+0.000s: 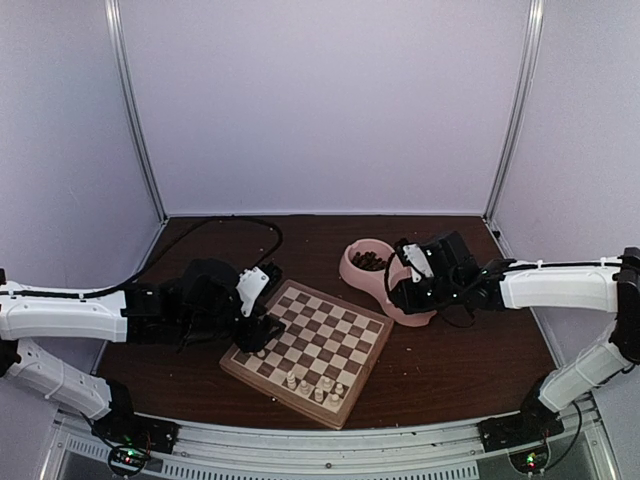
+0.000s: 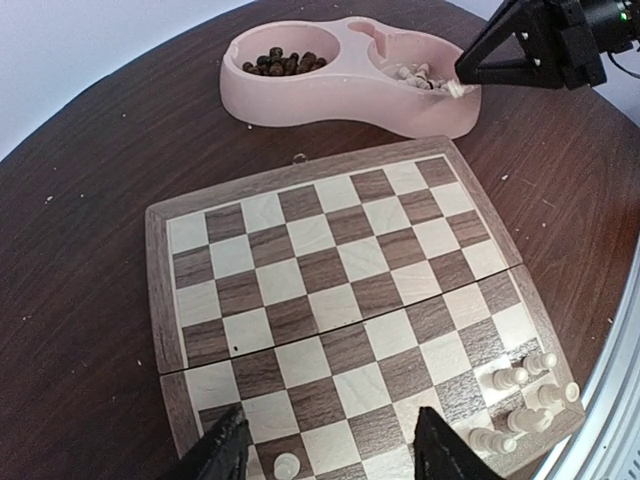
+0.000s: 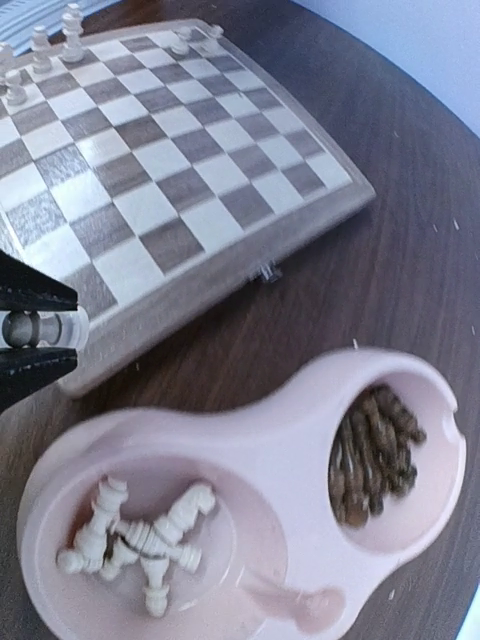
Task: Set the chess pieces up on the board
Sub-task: Pick up the pawn from the storage box, then place the pawn on the chessboard.
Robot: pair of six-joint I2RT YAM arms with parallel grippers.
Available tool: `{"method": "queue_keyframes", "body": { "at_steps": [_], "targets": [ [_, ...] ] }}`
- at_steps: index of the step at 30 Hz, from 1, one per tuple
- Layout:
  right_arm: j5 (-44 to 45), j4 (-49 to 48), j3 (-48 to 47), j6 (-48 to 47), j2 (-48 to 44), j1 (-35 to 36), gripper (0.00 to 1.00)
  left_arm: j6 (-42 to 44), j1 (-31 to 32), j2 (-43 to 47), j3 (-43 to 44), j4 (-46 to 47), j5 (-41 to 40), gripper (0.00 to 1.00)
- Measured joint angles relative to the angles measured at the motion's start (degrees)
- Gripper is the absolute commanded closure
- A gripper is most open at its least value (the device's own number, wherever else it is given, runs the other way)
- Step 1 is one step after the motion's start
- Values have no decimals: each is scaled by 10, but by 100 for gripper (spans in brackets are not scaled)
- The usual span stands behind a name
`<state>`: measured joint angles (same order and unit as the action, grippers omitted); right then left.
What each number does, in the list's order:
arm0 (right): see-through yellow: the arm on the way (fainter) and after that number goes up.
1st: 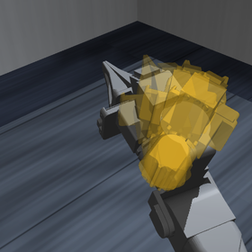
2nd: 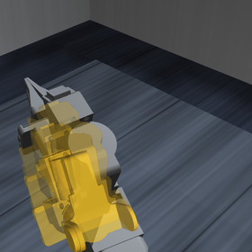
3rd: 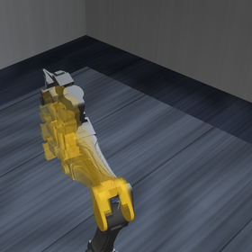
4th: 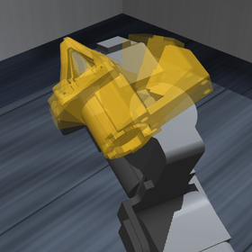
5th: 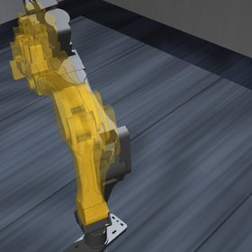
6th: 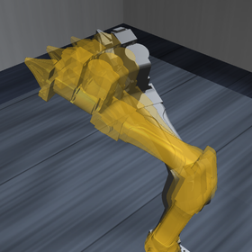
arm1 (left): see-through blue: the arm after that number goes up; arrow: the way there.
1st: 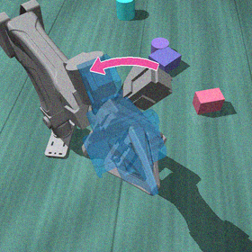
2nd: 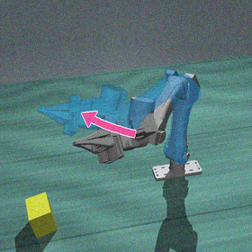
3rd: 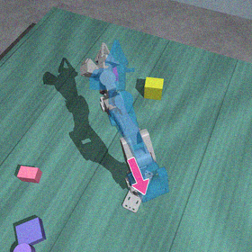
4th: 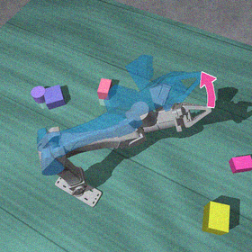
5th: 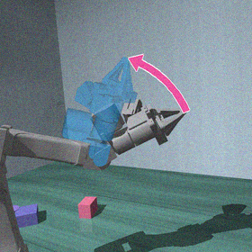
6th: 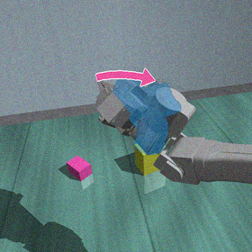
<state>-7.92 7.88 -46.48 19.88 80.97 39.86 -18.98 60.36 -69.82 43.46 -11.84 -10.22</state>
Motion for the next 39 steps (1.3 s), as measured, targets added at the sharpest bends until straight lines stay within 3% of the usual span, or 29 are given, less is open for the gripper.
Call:
{"method": "queue_keyframes", "body": {
  "at_steps": [11, 15, 27, 39],
  "targets": [
    [-80, -9, -64, -56, 130, 119, 85, 0, 0, 0, 0, 3, 2, 43],
    [-86, -4, -78, -67, 155, 129, 78, 0, 0, -3, 0, 3, 4, 43],
    [-88, 4, -85, -78, 156, 135, 64, 0, 0, -9, 0, 9, 16, 42],
    [-55, 16, -74, -90, 133, 152, 63, 5, 0, -10, 0, 12, 30, 42]
  ]
}}
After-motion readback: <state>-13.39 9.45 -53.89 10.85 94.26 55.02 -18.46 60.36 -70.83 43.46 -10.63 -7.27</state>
